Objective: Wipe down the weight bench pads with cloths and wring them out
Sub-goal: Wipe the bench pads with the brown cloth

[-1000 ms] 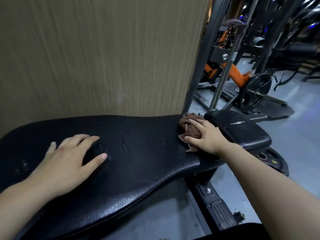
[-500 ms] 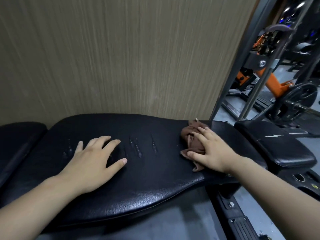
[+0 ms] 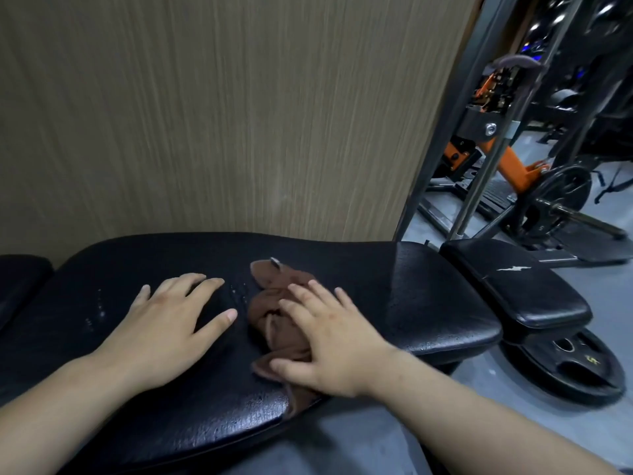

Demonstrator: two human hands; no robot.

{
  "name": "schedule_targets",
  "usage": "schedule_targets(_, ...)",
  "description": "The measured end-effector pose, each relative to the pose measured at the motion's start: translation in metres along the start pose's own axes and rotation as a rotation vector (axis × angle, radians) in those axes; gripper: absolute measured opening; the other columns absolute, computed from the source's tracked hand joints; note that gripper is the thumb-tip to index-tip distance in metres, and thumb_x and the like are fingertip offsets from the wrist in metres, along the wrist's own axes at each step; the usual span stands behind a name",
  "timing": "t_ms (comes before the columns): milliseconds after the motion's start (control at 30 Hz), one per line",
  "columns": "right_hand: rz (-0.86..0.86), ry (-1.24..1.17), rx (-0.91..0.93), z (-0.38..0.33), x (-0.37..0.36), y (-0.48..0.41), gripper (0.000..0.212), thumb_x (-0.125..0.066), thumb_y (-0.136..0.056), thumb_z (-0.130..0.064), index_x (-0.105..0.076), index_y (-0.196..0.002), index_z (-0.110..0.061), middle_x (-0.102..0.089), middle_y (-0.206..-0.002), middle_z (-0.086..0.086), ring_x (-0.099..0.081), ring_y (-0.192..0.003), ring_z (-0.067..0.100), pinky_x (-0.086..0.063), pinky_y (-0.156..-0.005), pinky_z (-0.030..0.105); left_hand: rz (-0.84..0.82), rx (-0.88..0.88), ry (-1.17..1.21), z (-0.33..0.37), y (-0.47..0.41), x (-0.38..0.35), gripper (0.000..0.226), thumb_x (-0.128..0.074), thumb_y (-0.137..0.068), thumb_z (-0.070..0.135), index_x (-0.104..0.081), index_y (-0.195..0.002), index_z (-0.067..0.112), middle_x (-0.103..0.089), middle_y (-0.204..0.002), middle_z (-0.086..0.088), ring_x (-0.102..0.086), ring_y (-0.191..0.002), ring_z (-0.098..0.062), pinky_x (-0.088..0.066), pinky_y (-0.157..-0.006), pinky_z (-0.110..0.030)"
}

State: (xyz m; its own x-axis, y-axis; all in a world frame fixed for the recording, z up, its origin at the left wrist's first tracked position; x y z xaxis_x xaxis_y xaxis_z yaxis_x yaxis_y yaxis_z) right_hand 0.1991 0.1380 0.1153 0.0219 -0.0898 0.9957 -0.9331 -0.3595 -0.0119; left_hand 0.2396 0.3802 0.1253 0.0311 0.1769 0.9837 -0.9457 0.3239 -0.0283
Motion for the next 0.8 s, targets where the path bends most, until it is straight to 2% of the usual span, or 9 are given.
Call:
schedule_targets(133, 0.024, 0.036, -0.25, 0.089, 0.012, 0.006, 0.105, -0.018, -0.064, -0.089, -0.023, -0.153, -0.034, -0.013, -0.164, -0.01, -0.005, -0.151, 0.015, -0.01, -0.119, 0.056, 0.007, -0.016, 0.009, -0.001, -0.005, 0.0, 0.084, -0.007, -0.082, 0.08, -0.026, -0.151, 0.038, -0.03, -0.153, 0.014, -0.024, -0.144, -0.011, -0.019, -0.12, -0.048)
schedule_targets(233, 0.036, 0.077, -0.496, 0.162, 0.019, 0.016, 0.115, -0.013, -0.058, -0.092, -0.025, -0.154, -0.029, -0.016, -0.164, -0.007, -0.009, -0.151, 0.017, -0.013, -0.118, 0.057, 0.025, 0.003, 0.017, -0.008, -0.007, 0.002, 0.079, -0.012, -0.084, 0.077, -0.026, -0.151, 0.037, -0.03, -0.153, 0.014, -0.024, -0.143, -0.01, -0.019, -0.12, -0.049)
schedule_targets(300, 0.05, 0.09, -0.578, 0.191, 0.019, 0.017, 0.118, -0.013, -0.058, -0.092, -0.029, -0.153, -0.024, -0.021, -0.163, -0.002, -0.013, -0.15, 0.021, -0.016, -0.118, 0.055, 0.032, 0.014, 0.012, -0.015, -0.007, 0.004, 0.085, -0.006, -0.081, 0.081, -0.027, -0.151, 0.037, -0.03, -0.153, 0.015, -0.025, -0.143, -0.01, -0.02, -0.12, -0.049)
schedule_targets(367, 0.056, 0.105, -0.562, 0.195, 0.016, 0.011, 0.116, -0.015, -0.061, -0.091, -0.031, -0.153, -0.021, -0.026, -0.161, 0.003, -0.017, -0.149, 0.025, -0.018, -0.118, 0.051, 0.024, 0.035, 0.004, -0.024, -0.005, 0.006, 0.086, -0.005, -0.08, 0.082, -0.027, -0.151, 0.037, -0.03, -0.153, 0.015, -0.024, -0.144, -0.009, -0.019, -0.12, -0.048)
schedule_targets(467, 0.031, 0.092, -0.464, 0.163, 0.014, -0.013, 0.11, -0.028, -0.072, -0.09, -0.028, -0.154, -0.017, -0.024, -0.162, 0.007, -0.014, -0.15, 0.026, -0.01, -0.122, 0.041, 0.032, 0.062, 0.004, -0.038, -0.001, 0.01, 0.081, -0.013, -0.082, 0.076, -0.027, -0.151, 0.037, -0.031, -0.153, 0.014, -0.023, -0.144, -0.01, -0.019, -0.12, -0.048)
schedule_targets(533, 0.021, 0.087, -0.356, 0.126, 0.014, -0.034, 0.125, -0.014, -0.063, -0.099, -0.027, -0.154, -0.016, -0.024, -0.161, 0.008, -0.014, -0.15, 0.027, -0.008, -0.123, 0.037, 0.032, 0.083, 0.01, -0.047, 0.002, 0.013, 0.08, -0.014, -0.082, 0.075, -0.028, -0.151, 0.036, -0.031, -0.153, 0.014, -0.023, -0.144, -0.01, -0.018, -0.12, -0.048)
schedule_targets(600, 0.005, 0.1, -0.258, 0.086, 0.01, -0.055, 0.136, 0.001, -0.053, -0.102, -0.023, -0.155, -0.016, -0.021, -0.162, 0.009, -0.013, -0.15, 0.028, -0.009, -0.122, 0.04, 0.031, 0.101, 0.009, -0.056, 0.005, 0.016, 0.08, -0.015, -0.083, 0.074, -0.027, -0.152, 0.034, -0.031, -0.153, 0.014, -0.023, -0.144, -0.01, -0.018, -0.121, -0.048)
schedule_targets(667, -0.03, 0.086, -0.187, 0.046, 0.005, -0.073, 0.14, 0.008, -0.048, -0.102, -0.017, -0.157, -0.017, -0.015, -0.164, 0.009, -0.009, -0.151, 0.03, -0.01, -0.122, 0.044, 0.041, 0.116, -0.003, -0.064, 0.009, 0.02, 0.08, -0.016, -0.083, 0.074, -0.025, -0.152, 0.034, -0.03, -0.153, 0.013, -0.023, -0.144, -0.011, -0.017, -0.121, -0.048)
schedule_targets(800, -0.081, 0.053, -0.031, -0.033, 0.004, -0.092, 0.126, -0.01, -0.06, -0.095, -0.008, -0.158, -0.016, -0.005, -0.165, 0.011, 0.0, -0.151, 0.032, -0.005, -0.123, 0.047, 0.061, 0.147, -0.012, -0.085, 0.02, 0.023, 0.079, -0.016, -0.084, 0.074, -0.026, -0.152, 0.033, -0.03, -0.154, 0.011, -0.025, -0.144, -0.013, -0.017, -0.12, -0.049)
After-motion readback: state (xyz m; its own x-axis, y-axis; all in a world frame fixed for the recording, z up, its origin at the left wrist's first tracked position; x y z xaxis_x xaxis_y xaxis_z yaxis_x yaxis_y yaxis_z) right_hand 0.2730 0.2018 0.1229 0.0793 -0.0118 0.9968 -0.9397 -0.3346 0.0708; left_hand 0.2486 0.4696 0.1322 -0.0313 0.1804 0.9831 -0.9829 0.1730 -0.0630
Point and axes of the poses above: each hand's wrist, its own y-axis away from the middle knuckle, its own x-axis out of the back of the hand, z = x × y, the point moved 1 cm from there along -y, towards the middle knuckle
